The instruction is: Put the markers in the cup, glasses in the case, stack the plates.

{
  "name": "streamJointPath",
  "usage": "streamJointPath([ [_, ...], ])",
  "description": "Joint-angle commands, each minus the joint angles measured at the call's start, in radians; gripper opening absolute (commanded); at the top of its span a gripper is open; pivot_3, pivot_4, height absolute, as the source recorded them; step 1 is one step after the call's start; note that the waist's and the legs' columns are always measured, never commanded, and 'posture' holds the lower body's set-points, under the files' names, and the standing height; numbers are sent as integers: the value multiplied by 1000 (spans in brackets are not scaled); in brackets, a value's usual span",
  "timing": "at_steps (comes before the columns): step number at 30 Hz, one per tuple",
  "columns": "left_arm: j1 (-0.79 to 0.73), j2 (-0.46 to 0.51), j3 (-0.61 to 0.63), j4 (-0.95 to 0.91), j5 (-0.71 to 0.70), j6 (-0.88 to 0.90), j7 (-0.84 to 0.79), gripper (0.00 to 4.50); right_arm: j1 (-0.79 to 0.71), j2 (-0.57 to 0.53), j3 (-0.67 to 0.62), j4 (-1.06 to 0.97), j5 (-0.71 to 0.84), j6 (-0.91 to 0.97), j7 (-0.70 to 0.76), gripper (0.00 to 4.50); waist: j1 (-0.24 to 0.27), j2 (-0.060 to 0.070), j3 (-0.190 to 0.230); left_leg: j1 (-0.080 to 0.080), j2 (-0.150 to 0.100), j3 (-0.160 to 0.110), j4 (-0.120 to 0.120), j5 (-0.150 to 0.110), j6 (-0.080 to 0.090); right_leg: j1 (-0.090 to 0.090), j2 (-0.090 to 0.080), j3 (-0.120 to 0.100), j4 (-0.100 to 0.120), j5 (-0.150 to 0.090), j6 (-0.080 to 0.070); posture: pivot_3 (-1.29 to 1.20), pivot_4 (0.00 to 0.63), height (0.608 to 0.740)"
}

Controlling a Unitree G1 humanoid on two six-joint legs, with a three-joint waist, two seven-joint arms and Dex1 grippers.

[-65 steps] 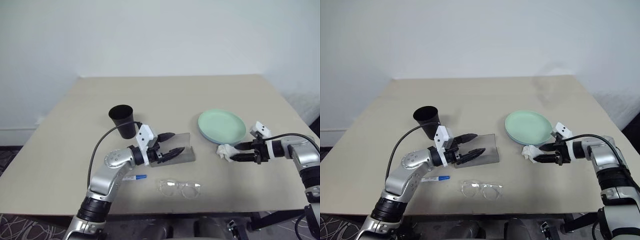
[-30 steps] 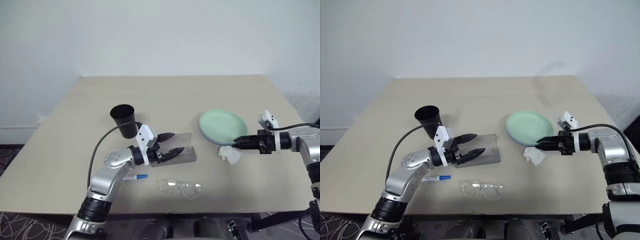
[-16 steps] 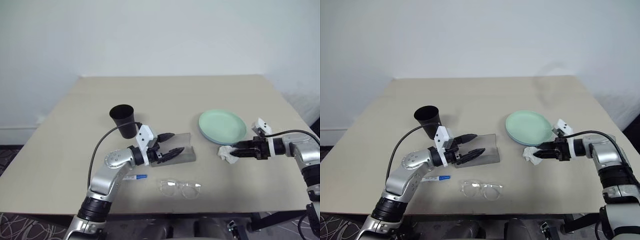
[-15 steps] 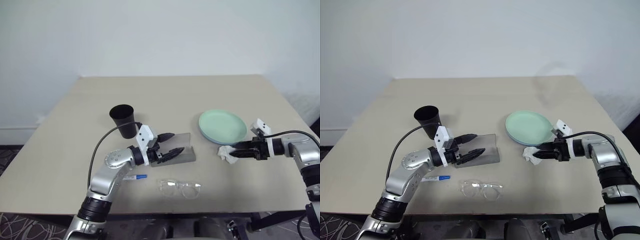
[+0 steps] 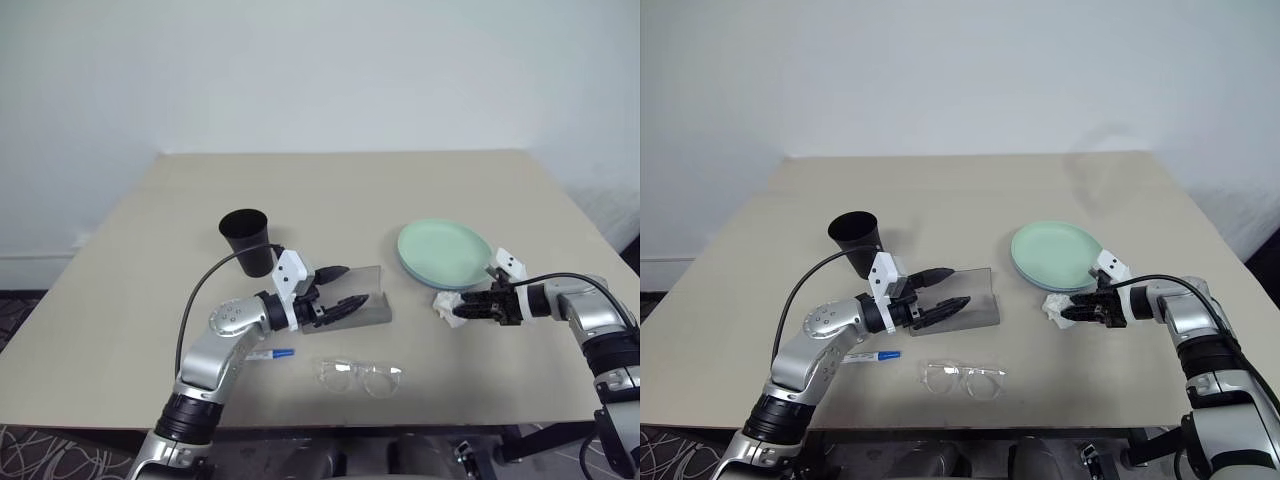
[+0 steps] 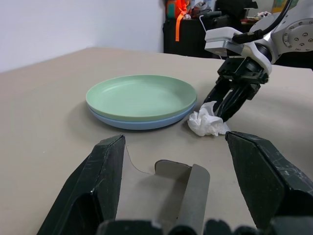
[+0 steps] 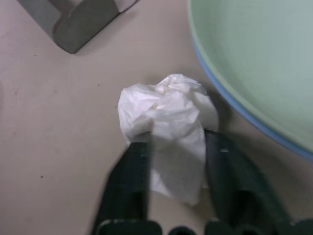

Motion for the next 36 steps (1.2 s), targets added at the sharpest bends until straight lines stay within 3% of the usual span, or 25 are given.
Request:
streamJointPath([
  [1,-22,2,12,-18,0,-17,-1,3469,-10,-2,-21,-44,31,1,35,318,0,0,0,0,0,0,0,0,0,0,0,0,0,0,0,0,0,740],
  [2,-23,2,12,-17,0,-18,-1,3469,-8,-3,-26,-55,41,8,47,34,0,0,0,0,0,0,0,0,0,0,0,0,0,0,0,0,0,740],
  [11,-26,4,15,-13,-1,-20,-3,3469,-19,-23,-104,-173,169,92,124,34,0,0,0,0,0,0,0,0,0,0,0,0,0,0,0,0,0,740],
  [16,-26,5,15,-13,-2,-20,-5,3469,-118,13,-169,-123,182,99,0,34,-2,0,0,0,0,0,0,0,0,0,0,0,0,0,0,0,0,740],
  [23,-37,2,8,-6,2,-20,-7,3469,-277,78,-125,193,1,-98,-273,34,1,0,0,0,1,0,0,1,-1,0,1,-1,0,3,-4,0,0,740],
  [26,-41,6,7,-4,4,-20,-10,3469,-305,88,-100,279,-46,-160,-288,630,0,0,0,0,0,0,-1,1,-2,-1,0,-1,0,4,-6,0,0,740],
  [35,-42,33,17,-1,1,-17,-33,3469,-309,83,-85,332,-92,-242,-242,3663,-7,0,0,0,1,1,-2,1,-2,-1,1,0,0,5,-7,0,0,740],
  [36,-42,40,17,-2,-1,-14,-39,3469,-307,79,-95,329,-89,-257,-246,3663,-7,0,0,0,1,1,-2,2,-2,-1,1,0,0,5,-7,0,0,740],
])
